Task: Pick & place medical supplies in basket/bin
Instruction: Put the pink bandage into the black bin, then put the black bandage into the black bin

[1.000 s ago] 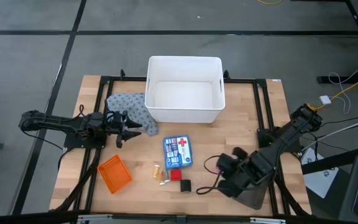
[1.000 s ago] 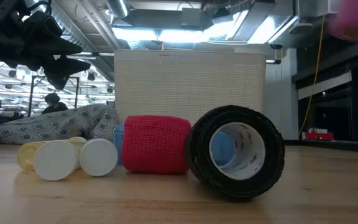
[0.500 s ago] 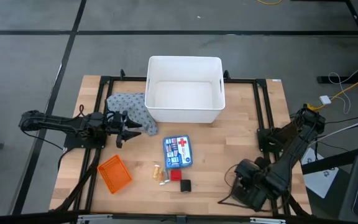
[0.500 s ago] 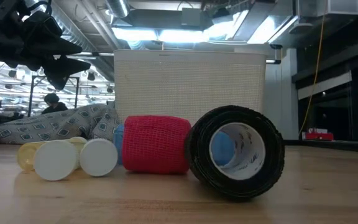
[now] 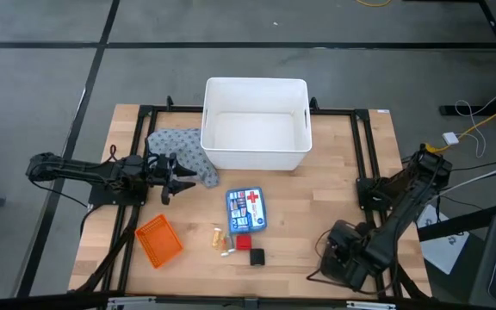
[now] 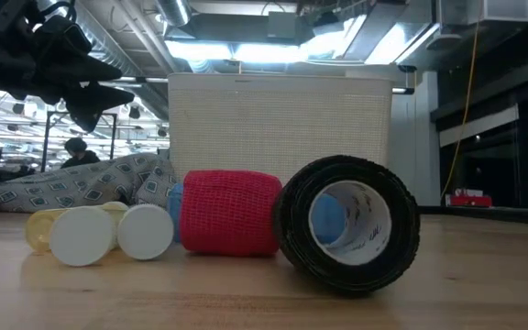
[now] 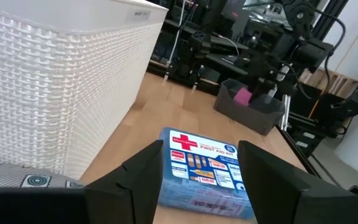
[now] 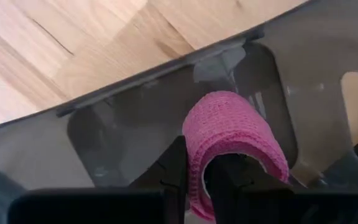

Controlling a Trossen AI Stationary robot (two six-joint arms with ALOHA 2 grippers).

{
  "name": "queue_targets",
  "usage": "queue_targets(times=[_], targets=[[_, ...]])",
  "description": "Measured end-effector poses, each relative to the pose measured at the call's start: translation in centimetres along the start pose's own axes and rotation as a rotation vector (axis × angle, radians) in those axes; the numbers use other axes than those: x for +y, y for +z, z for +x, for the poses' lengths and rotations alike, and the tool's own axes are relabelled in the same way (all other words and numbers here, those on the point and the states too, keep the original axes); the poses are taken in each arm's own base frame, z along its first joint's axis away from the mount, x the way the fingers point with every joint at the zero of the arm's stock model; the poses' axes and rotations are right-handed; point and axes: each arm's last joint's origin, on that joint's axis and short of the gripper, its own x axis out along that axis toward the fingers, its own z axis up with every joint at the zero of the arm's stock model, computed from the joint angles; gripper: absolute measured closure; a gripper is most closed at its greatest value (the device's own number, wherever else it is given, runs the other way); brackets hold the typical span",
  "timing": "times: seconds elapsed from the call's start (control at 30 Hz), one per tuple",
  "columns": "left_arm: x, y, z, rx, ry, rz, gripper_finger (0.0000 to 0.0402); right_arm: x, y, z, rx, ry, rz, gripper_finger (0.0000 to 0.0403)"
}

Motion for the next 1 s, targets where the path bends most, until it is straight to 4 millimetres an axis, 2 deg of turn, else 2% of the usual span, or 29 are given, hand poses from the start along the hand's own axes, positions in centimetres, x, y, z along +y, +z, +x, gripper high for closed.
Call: queue_targets(times=[0.13, 0.23, 0.53, 0.67, 0.8, 1.0], targets=[[0.0, 0.0, 0.0, -0.002, 0.006, 0.005, 0.0201, 0.0, 0.4, 0.2, 0.016, -0.005, -0.006, 0.0355], [0.0, 0.0, 0.0, -0.002, 0.006, 0.006, 0.0201, 0.1, 0.8, 0.3, 0.016, -0.006, -0.002, 0.0338], [0.0, 0.0, 0.0, -0.002, 0.006, -0.001, 0.0201, 0.1, 1.1, 0.3, 0.057, -0.018, 0.011, 0.0225], [0.0, 0.0, 0.0, -0.002, 0.006, -0.002, 0.0201, 0.2, 1.1, 0.1, 0.075, -0.017, -0.006, 0.0188], [0.0, 0.0, 0.0, -0.002, 0.006, -0.004, 0.0201, 0.6, 1.2, -1.0, 0.064, -0.002, -0.035, 0.0174], [0.0, 0.0, 0.0, -0.005, 0.014, -0.003, 0.0201, 1.1, 1.7, -4.4, -0.03, -0.001, -0.043, 0.0172]])
